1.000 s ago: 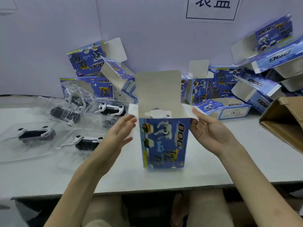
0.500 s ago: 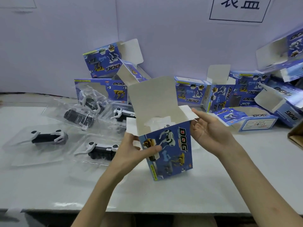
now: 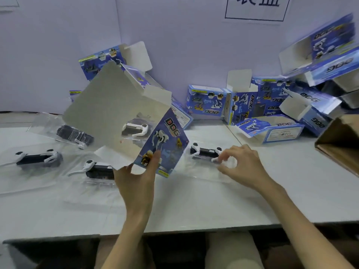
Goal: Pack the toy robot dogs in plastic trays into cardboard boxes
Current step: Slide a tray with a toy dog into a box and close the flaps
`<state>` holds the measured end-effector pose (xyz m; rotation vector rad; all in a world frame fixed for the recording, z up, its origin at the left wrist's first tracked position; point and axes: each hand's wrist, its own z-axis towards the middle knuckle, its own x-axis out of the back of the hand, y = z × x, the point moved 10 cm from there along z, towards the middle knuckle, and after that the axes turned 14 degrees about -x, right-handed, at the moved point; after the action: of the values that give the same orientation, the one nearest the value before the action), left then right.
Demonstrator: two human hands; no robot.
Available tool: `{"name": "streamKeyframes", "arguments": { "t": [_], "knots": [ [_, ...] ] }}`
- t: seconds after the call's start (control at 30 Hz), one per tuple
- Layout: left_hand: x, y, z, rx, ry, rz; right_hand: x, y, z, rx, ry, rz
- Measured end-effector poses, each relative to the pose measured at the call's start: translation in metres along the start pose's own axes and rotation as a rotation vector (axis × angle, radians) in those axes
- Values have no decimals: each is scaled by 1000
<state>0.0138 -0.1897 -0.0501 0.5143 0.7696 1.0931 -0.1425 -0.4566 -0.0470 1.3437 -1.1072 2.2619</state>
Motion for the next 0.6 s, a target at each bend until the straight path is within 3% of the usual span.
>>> {"name": "streamKeyframes", "arguments": {
  "t": [0.23, 0.37, 0.5, 0.6],
  "knots": [
    [-8, -1, -32, -122, 22, 175, 43, 29, -59, -36, -18, 281],
    [-10, 5, -35, -198, 0, 212, 10, 47, -65, -213, -234, 166],
    [-12, 4, -33, -223, -31, 228, 6, 41, -67, -197, -87, 357],
    [-12, 2, -33, -220, -37, 254, 16, 52, -70, -245, 2, 764]
  ]
}}
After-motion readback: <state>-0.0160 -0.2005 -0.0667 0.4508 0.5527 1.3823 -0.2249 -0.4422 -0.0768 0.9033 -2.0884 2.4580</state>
